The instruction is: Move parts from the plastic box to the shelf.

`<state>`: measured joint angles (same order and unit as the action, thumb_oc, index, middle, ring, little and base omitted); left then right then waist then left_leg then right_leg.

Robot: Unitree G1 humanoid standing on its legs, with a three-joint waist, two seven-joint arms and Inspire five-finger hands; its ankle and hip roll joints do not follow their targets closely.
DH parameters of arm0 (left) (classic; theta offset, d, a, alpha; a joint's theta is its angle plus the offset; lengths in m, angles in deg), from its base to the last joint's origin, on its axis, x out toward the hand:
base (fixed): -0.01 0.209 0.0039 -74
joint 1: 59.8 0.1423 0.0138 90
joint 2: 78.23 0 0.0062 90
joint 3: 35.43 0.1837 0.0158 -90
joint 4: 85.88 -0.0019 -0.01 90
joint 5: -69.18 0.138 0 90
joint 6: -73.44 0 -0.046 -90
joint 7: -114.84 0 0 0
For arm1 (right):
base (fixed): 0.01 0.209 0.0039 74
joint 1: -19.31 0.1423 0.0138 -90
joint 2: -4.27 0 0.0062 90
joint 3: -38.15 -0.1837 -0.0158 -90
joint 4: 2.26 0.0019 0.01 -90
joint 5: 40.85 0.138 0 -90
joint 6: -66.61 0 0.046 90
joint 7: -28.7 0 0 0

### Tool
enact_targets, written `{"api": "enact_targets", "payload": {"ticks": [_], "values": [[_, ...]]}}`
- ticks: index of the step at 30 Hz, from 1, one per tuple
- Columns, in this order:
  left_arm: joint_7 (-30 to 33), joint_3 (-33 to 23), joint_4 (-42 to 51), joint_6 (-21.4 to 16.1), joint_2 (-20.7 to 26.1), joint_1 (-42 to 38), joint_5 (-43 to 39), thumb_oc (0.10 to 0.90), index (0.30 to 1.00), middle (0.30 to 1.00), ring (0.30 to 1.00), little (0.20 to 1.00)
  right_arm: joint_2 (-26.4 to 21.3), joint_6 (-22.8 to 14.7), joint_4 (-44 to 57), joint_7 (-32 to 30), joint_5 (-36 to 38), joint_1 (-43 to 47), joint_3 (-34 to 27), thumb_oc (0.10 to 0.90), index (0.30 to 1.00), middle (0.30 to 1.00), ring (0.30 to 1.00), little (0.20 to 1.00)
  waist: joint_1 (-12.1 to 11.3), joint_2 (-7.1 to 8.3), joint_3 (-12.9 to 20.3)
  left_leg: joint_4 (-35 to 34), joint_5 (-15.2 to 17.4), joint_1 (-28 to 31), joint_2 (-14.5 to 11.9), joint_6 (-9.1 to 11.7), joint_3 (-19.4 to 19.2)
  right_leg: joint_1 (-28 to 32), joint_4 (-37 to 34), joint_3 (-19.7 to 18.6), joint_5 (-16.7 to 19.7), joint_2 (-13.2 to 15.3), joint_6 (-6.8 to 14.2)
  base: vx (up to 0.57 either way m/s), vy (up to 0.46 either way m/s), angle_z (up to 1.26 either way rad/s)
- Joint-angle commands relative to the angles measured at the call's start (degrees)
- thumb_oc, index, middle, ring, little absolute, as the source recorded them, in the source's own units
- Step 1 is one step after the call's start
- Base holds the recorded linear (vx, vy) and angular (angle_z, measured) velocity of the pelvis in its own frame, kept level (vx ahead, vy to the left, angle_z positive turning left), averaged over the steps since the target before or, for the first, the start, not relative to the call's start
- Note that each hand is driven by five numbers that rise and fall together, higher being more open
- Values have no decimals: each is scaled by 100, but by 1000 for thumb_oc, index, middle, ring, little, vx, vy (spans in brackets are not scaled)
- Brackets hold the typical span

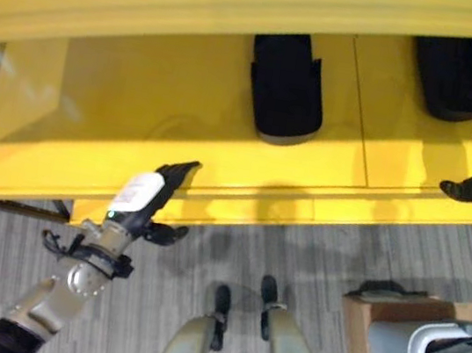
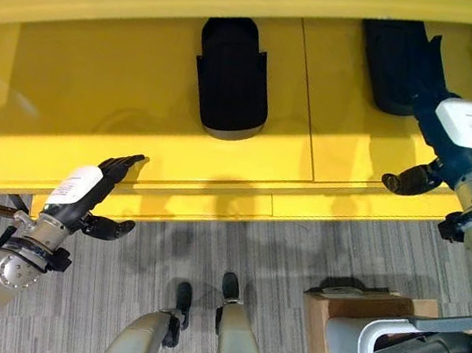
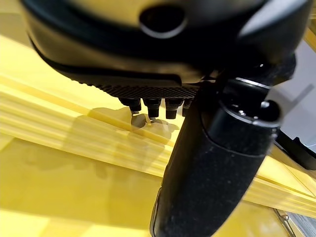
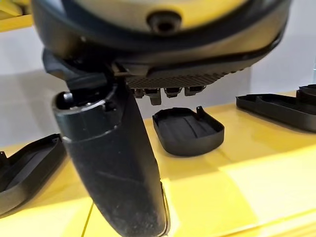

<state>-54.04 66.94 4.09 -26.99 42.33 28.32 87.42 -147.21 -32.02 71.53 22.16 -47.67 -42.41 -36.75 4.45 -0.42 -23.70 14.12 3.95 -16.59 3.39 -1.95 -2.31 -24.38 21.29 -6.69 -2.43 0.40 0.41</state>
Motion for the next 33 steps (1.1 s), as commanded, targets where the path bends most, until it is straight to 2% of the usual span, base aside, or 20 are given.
{"api": "enact_targets", "payload": {"ticks": [1,18,33], "values": [[232,83,158,-158,140,106,-210,900,1000,1000,1000,1000,-833,-121,-74,-430,-111,770,-128,900,1000,1000,1000,1000,-55,68,430,-173,-375,-55,-535,543,302,-93,295,109,-281,109,89,28,-17,10],[318,189,60,-127,-52,146,-204,900,1000,1000,1000,1000,-1099,-84,-289,-644,-298,618,-382,900,1000,1000,1000,1000,4,-61,608,-1283,-1045,392,-639,648,598,-108,528,490,-679,162,-92,37,-35,16],[375,301,-66,-131,-159,143,-243,900,1000,1000,1000,1000,-1157,-106,-461,-699,-272,87,-909,900,1000,1000,1000,1000,39,-131,664,-1712,-1434,522,-787,737,767,-155,877,664,-967,110,-236,8,-45,7]]}}
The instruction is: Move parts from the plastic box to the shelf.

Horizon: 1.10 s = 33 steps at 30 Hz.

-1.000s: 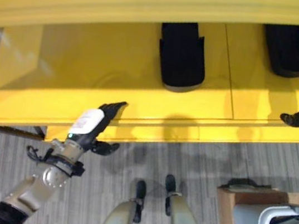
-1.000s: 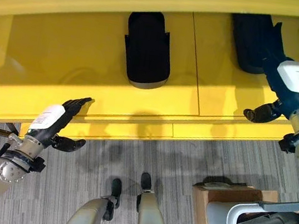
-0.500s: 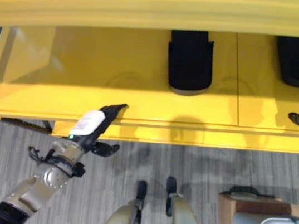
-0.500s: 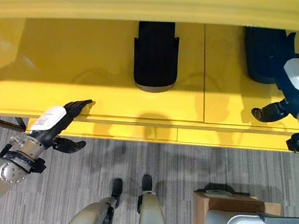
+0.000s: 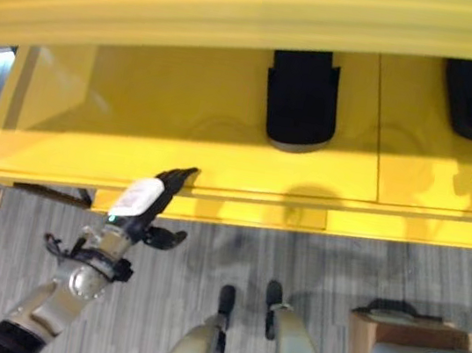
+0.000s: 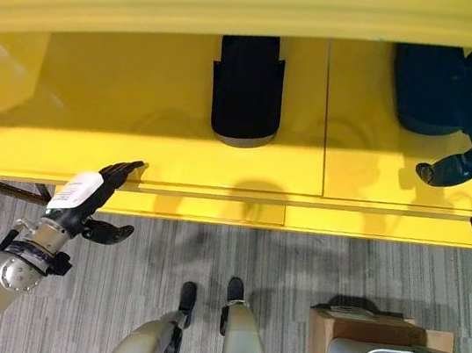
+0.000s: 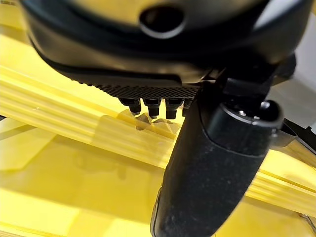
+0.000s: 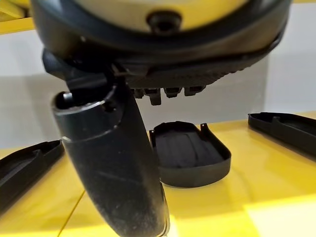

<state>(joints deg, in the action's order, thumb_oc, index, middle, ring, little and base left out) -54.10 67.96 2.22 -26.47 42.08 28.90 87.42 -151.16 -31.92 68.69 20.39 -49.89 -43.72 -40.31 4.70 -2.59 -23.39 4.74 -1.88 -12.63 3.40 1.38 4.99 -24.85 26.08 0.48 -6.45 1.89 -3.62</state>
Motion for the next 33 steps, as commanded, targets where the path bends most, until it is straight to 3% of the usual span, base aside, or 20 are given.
{"api": "enact_targets", "payload": {"ticks": [1,16,33], "values": [[386,212,93,-187,-156,90,-251,900,1000,1000,1000,1000,-741,-125,-218,-521,-31,188,-569,900,1000,1000,1000,1000,16,85,630,-783,-873,128,-797,416,50,-123,448,-44,-596,-49,147,-2,-42,5],[404,319,53,-221,-305,17,-211,900,1000,1000,1000,1000,-586,-175,-207,-504,-95,-76,-694,900,1000,1000,1000,1000,15,20,593,-859,-970,133,-798,459,92,-156,666,7,-681,-41,112,-7,-21,7],[414,588,201,-265,-329,-156,-113,900,1000,1000,1000,1000,-198,-82,-472,-589,-559,527,184,900,1000,1000,1000,1000,-29,-54,545,-887,-983,75,-756,449,130,-210,711,26,-640,-49,129,-2,0,1]]}}
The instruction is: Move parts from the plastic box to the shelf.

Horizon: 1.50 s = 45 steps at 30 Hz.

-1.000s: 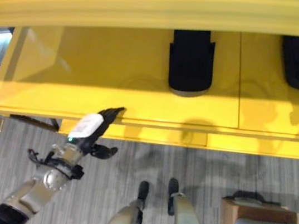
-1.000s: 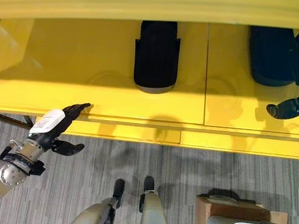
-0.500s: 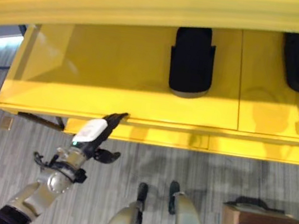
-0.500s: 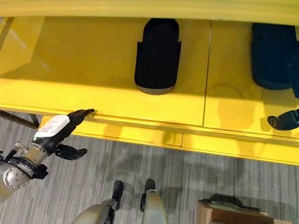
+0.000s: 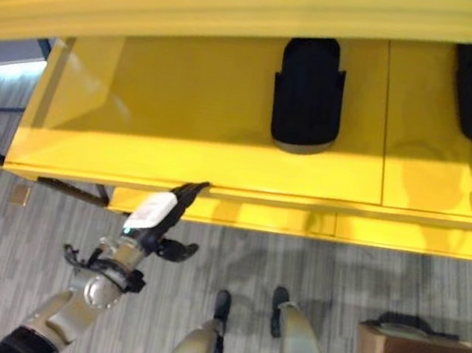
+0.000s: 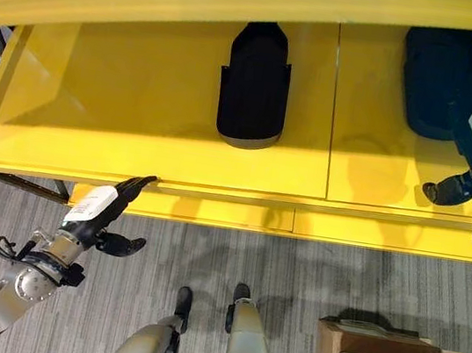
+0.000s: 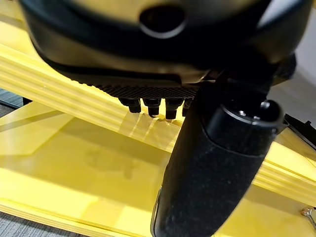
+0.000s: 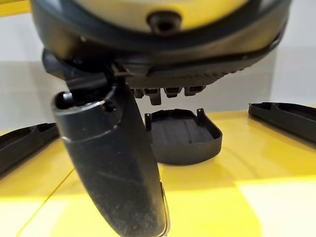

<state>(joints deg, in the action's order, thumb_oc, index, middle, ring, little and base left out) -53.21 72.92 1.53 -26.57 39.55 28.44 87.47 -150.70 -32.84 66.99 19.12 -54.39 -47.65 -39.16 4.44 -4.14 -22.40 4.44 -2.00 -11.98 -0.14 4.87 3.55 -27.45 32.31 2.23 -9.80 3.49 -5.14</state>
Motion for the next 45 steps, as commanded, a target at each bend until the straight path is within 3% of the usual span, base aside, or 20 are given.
{"api": "enact_targets", "payload": {"ticks": [1,14,26,36,45], "values": [[325,91,270,-255,-77,-108,-118,900,1000,1000,1000,1000,-243,10,-307,-463,-108,937,84,900,1000,1000,1000,1000,-1,100,446,-857,-970,9,-402,100,273,50,89,-150,-305,-209,281,0,0,0],[236,270,362,-280,-100,-288,-95,900,1000,1000,1000,1000,56,22,-477,-337,-321,1114,642,900,1000,1000,1000,1000,-7,71,406,-845,-946,-14,-367,86,254,14,39,-200,-248,-225,305,0,0,0],[178,350,413,-307,-101,-416,-83,900,1000,1000,1000,1000,273,58,-648,-254,-391,961,719,900,1000,1000,1000,1000,7,33,395,-832,-937,-35,-344,78,241,-9,16,-240,-197,-227,323,0,0,0],[112,367,469,-305,-116,-411,-88,900,1000,1000,1000,1000,387,-4,-476,-190,-237,516,373,900,1000,1000,1000,1000,50,57,409,-819,-894,-30,-341,66,224,-20,-26,-286,-175,-243,336,0,0,0],[11,273,482,-266,-111,-348,-136,900,1000,1000,1000,1000,641,-104,25,-85,169,-310,-308,900,1000,1000,1000,1000,90,98,425,-787,-847,-27,-350,52,194,-16,-91,-299,-141,-244,355,0,0,0]]}}
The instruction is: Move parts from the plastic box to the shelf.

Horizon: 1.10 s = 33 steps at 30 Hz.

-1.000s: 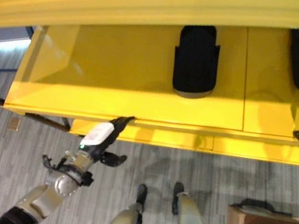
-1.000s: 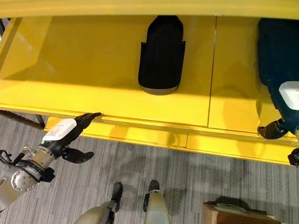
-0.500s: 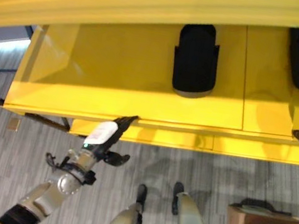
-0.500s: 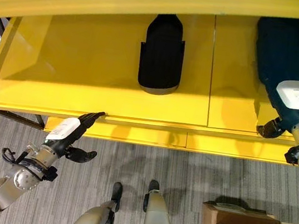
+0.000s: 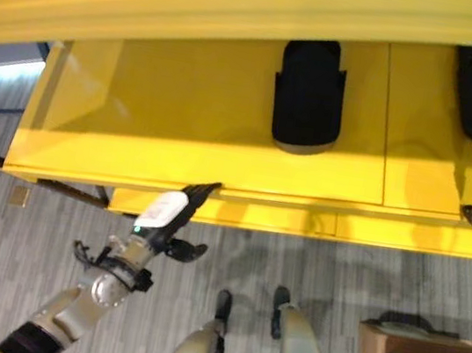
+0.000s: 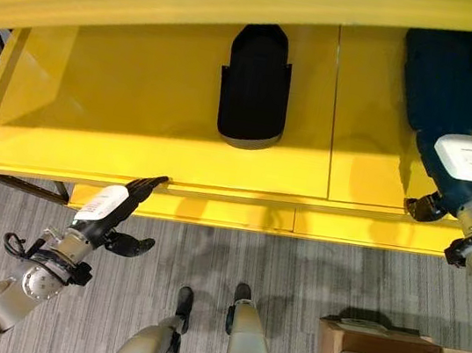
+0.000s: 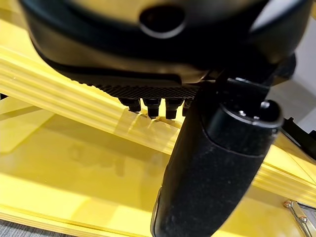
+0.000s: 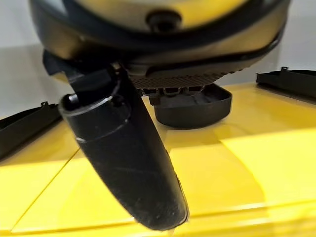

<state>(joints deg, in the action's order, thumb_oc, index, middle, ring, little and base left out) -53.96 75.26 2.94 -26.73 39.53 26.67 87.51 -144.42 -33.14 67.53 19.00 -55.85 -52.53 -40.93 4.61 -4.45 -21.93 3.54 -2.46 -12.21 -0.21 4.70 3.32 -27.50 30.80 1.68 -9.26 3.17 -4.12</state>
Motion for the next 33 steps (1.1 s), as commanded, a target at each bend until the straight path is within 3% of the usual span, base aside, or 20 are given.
{"api": "enact_targets", "payload": {"ticks": [1,13,20,29,33], "values": [[73,29,348,-242,-105,-160,-148,900,1000,1000,1000,1000,47,-87,28,-63,340,83,-200,900,1000,1000,1000,1000,74,131,381,-693,-799,-5,-343,67,213,-12,58,-244,-190,-211,255,0,0,0],[-58,-161,380,-174,-41,-23,-231,900,1000,1000,1000,1000,184,-150,680,203,715,-751,-791,900,1000,1000,1000,1000,85,242,464,-613,-701,8,-354,48,180,41,-96,-278,-103,-230,280,1,6,-1],[-33,-337,415,-178,-9,99,-240,900,1000,1000,1000,1000,57,-165,1030,19,627,-888,-1200,900,1000,1000,1000,1000,107,308,519,-583,-636,28,-359,30,147,34,-147,-356,-71,-265,284,13,22,-7],[43,-456,534,-239,51,228,-94,900,1000,1000,1000,1000,-693,-311,1576,-376,397,-1342,-2429,900,1000,1000,1000,1000,247,379,581,-601,-610,65,-386,39,56,-16,-114,-469,-103,-292,262,20,15,-6],[60,-428,536,-246,66,207,-76,900,1000,1000,1000,1000,-845,-335,1633,-389,380,-1516,-2676,900,1000,1000,1000,1000,258,387,579,-613,-616,75,-385,46,45,-23,-100,-478,-121,-294,254,8,2,-2]]}}
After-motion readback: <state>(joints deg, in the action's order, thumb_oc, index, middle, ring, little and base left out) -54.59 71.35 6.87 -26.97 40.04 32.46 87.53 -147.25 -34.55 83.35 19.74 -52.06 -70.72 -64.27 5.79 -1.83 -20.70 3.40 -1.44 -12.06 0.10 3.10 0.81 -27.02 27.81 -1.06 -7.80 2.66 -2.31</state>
